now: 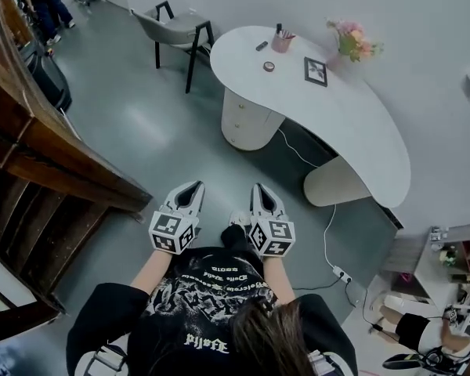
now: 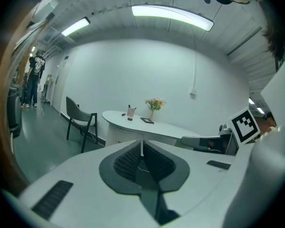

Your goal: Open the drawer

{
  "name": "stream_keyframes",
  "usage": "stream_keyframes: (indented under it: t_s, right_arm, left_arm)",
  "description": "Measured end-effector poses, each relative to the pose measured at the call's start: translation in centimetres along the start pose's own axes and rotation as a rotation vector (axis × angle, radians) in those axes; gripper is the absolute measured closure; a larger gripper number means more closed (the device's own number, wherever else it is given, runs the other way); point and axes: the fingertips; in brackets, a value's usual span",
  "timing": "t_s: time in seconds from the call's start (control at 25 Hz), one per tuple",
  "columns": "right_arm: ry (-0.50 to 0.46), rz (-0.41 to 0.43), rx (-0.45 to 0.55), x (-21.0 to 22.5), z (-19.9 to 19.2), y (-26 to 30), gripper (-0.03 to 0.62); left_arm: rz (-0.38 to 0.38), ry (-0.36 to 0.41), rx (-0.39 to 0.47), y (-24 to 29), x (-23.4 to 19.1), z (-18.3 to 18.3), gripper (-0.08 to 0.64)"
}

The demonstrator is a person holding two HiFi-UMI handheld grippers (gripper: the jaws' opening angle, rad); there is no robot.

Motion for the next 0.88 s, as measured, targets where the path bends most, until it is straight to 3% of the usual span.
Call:
stream_keyframes:
  t_s: [0.28, 0.88]
  right_arm:
    - [-0.083, 0.043, -0.018, 2.0, 2.5, 6.1, 0.566]
    - [-0.127, 0.143, -0.045, 7.7, 6.6, 15.8, 0.566]
  left_arm:
    - [0.038, -0.004, -0.009, 5.5, -2.5, 2.0, 0.531]
    - [0.080, -0.030, -0.016, 17.6, -4.0, 4.0, 0.531]
Point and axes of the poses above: the fingertips, and each gripper's own axes: y forward along the fingers, x to its right, z out of its top, and after that the axes turned 11 degrees about -z, right-handed
